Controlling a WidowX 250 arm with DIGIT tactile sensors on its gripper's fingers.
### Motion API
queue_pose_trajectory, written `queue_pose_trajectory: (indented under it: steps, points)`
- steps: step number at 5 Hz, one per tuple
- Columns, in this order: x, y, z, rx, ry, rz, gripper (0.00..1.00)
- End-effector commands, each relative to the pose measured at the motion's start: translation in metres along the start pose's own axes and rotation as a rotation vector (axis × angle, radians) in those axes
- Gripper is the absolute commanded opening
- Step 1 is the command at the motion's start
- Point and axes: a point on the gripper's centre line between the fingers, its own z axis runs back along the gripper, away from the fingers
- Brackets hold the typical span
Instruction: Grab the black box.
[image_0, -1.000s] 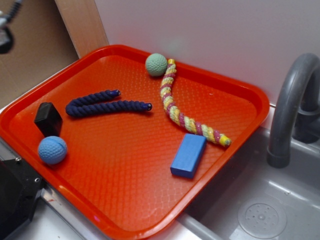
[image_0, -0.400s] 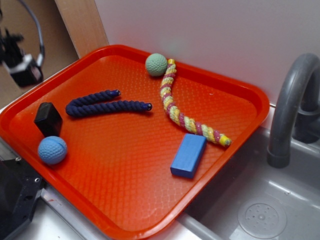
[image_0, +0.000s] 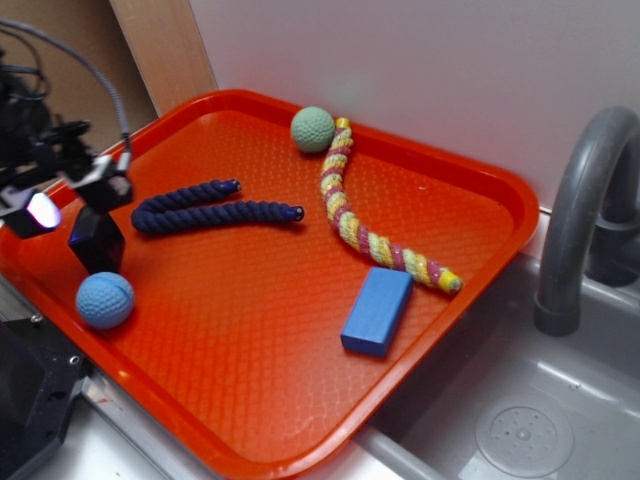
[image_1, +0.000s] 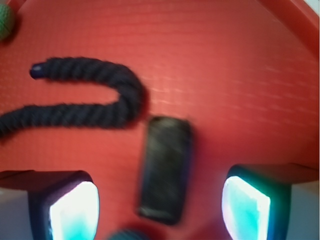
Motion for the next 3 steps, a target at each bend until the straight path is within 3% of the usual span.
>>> queue_pose_trajectory:
  steps: [1,2,3]
  points:
    - [0.009,-0.002,-0.043,0.174,0.099,-0.022,1.0]
    - [0.0072,-0.0037,-0.0454,0.232,0.128,-0.031,0.0]
    - [0.0051,-0.0034,-0.0515,0.28,0.154,-0.047,0.0]
